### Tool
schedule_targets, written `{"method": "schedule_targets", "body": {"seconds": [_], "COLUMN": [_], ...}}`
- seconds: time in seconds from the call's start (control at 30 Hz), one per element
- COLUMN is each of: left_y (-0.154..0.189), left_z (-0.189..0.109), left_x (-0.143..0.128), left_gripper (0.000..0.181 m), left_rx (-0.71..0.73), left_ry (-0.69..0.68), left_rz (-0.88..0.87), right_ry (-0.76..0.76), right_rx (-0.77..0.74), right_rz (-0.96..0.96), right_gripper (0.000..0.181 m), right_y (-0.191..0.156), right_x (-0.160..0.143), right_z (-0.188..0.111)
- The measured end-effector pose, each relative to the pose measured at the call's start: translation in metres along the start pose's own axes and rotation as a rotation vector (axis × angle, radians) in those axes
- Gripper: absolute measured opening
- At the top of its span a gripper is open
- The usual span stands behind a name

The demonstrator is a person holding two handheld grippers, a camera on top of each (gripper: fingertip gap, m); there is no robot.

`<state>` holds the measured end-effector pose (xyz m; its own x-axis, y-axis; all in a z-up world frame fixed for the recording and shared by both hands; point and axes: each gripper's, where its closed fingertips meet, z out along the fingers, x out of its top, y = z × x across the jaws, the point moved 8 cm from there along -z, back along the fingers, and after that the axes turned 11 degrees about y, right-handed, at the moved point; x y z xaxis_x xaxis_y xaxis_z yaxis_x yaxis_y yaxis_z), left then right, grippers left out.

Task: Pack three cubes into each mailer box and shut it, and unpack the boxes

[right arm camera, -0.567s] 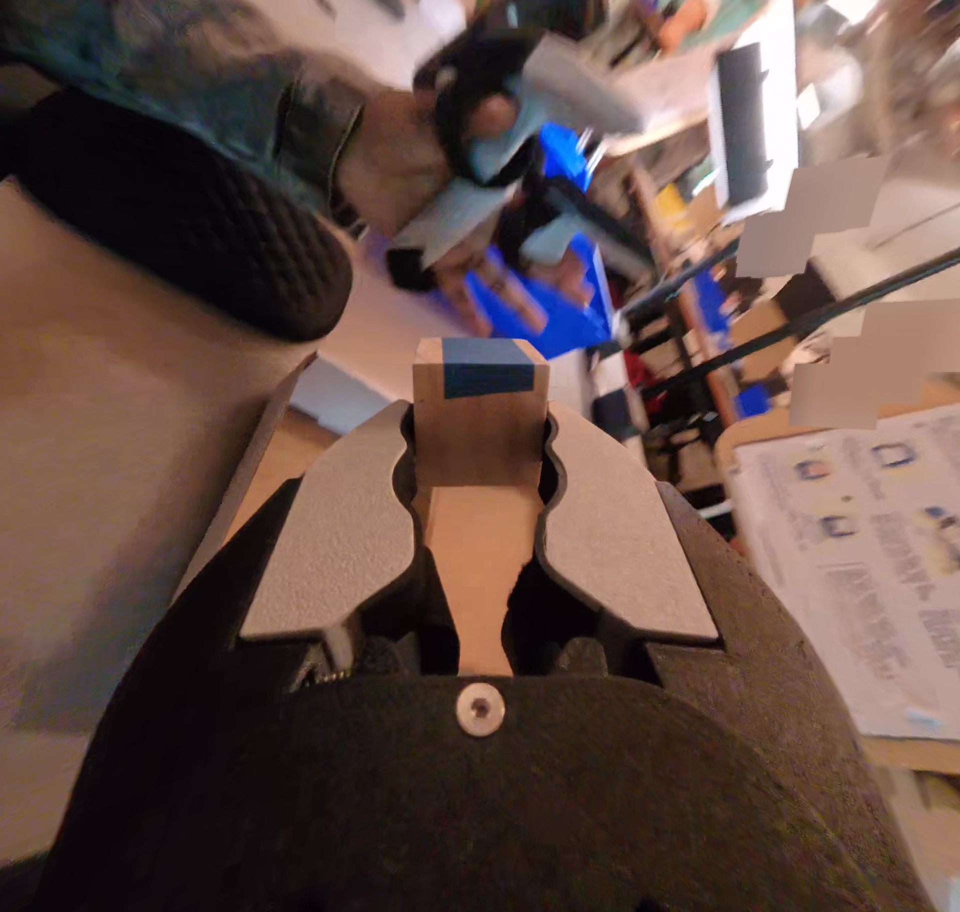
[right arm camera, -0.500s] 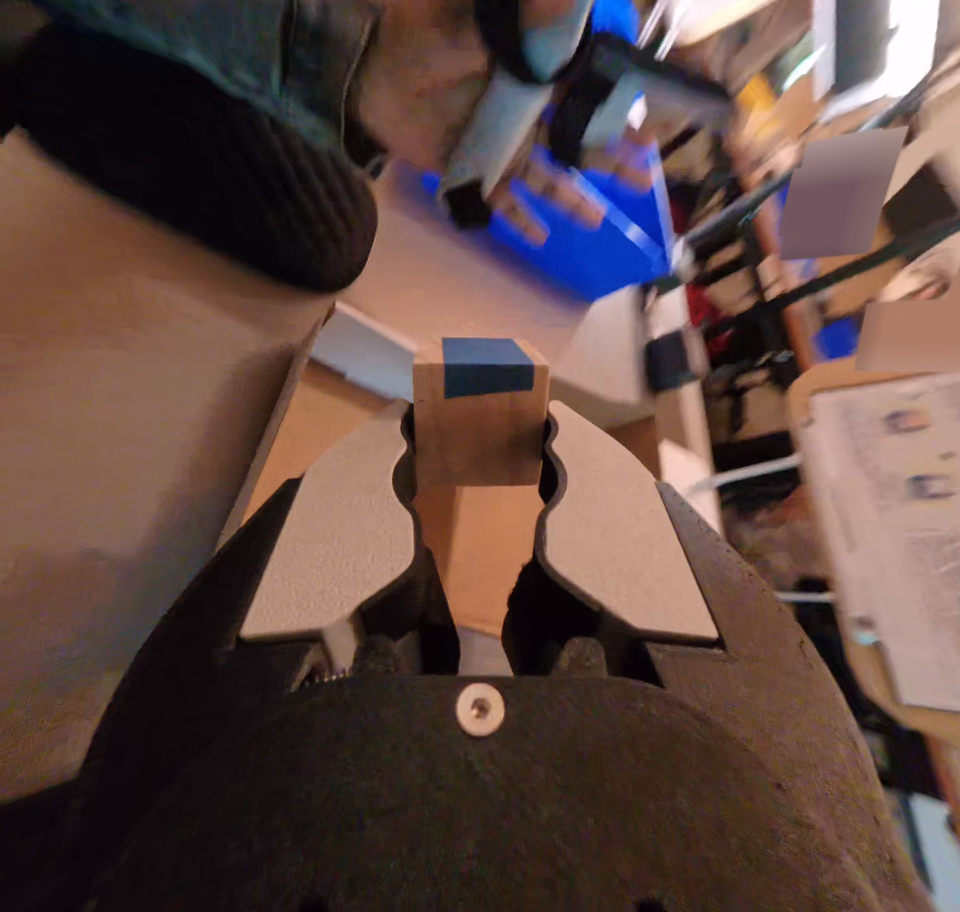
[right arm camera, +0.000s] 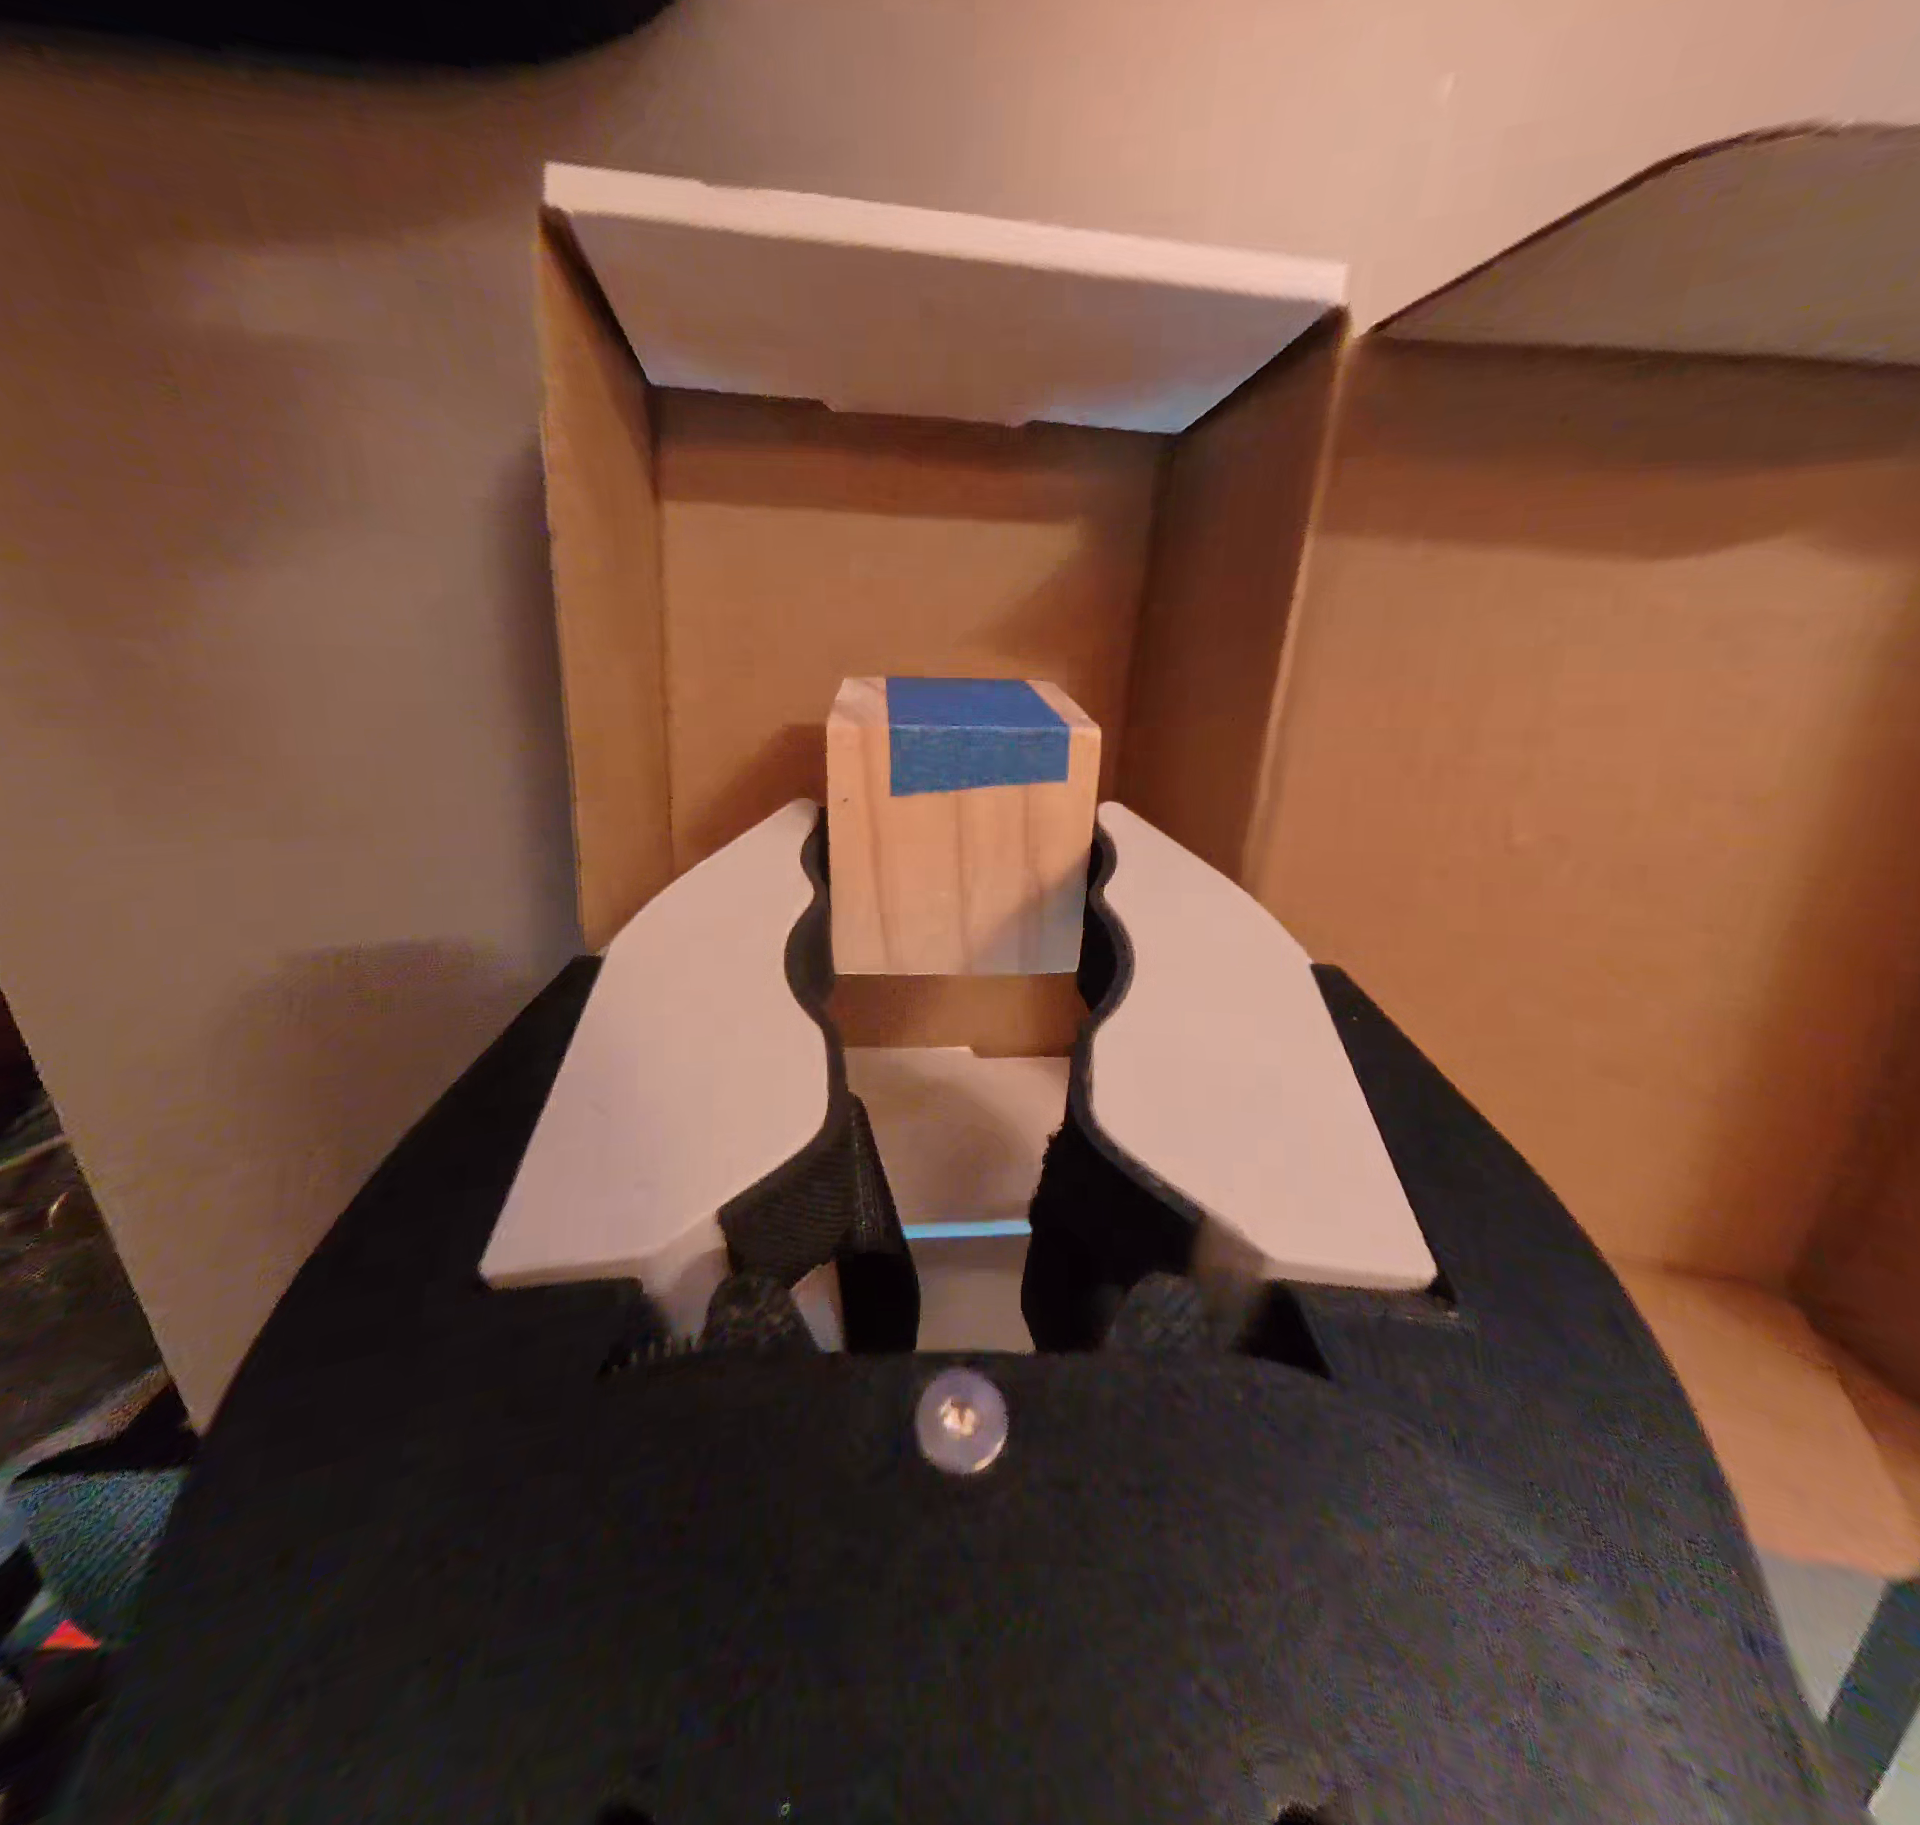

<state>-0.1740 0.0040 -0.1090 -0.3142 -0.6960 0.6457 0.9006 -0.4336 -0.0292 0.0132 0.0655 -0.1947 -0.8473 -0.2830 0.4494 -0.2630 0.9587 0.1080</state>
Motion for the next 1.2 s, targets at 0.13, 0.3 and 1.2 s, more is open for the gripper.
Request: {"method": "schedule_targets", "body": {"seconds": [0.13,0.3,1.2], "left_y": [-0.001,-0.002,0.016], "left_z": [0.0,-0.001,0.004], "left_x": [-0.001,0.0,-0.014], "left_gripper": [0.09,0.09,0.09], "left_rx": [0.004,0.006,-0.112], "left_ry": [-0.008,-0.008,-0.37], "left_rz": [0.002,-0.004,-0.007], "right_ry": [-0.052,-0.084,1.539], "right_rx": [0.026,0.036,-0.537], "right_rz": [0.002,-0.003,0.206], "right_gripper": [0.045,0.045,0.11], "right_y": [-0.001,-0.002,-0.01], "right_x": [-0.004,-0.004,-0.084], "right_z": [0.009,0.012,-0.106]}}
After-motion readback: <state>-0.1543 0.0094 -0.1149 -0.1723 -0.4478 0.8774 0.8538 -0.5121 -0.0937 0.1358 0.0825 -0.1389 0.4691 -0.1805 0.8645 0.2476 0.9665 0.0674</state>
